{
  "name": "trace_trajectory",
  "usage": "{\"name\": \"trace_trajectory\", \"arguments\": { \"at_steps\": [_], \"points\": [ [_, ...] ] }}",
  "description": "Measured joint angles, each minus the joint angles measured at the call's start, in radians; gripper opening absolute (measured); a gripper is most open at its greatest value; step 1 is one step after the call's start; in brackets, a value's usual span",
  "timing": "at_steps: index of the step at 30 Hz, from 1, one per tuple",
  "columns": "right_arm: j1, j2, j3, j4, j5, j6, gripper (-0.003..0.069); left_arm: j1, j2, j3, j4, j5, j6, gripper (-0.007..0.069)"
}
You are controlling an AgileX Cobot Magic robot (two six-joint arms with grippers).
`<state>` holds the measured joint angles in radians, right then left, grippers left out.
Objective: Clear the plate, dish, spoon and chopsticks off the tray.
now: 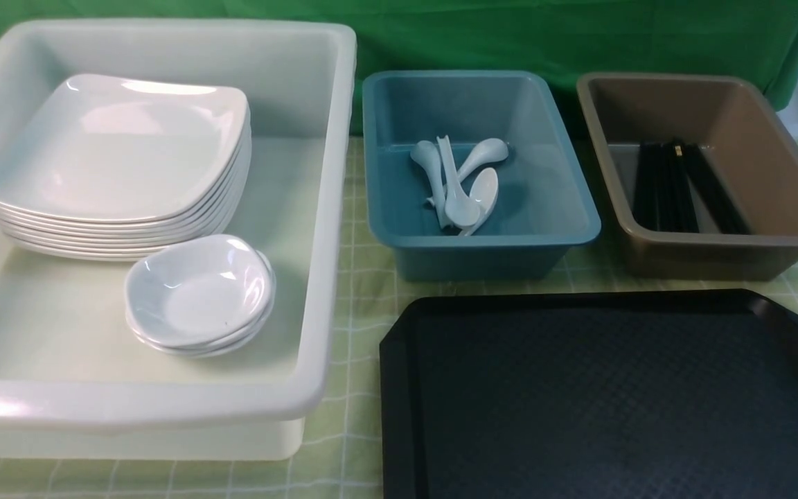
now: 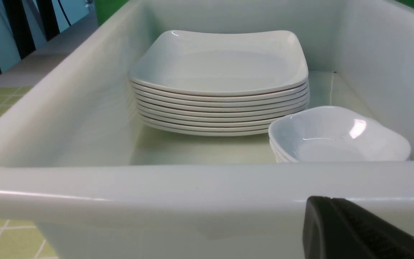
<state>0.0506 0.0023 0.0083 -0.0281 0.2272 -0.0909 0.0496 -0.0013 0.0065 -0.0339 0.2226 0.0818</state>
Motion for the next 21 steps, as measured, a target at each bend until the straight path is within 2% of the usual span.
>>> {"name": "trace_trajectory", "arguments": {
  "at_steps": [3, 6, 21],
  "points": [
    [-0.067, 0.000, 0.000, 0.000, 0.010, 0.004, 0.0240, 0.000, 0.000, 0.000, 0.000, 0.003, 0.000, 0.0004],
    [-0.088, 0.000, 0.000, 0.000, 0.012, 0.004, 0.0240, 0.000, 0.000, 0.000, 0.000, 0.003, 0.000, 0.0004],
    [-0.087, -0.001, 0.000, 0.000, 0.013, 0.022, 0.0240, 0.000, 0.000, 0.000, 0.000, 0.003, 0.001, 0.0004]
  ]
}}
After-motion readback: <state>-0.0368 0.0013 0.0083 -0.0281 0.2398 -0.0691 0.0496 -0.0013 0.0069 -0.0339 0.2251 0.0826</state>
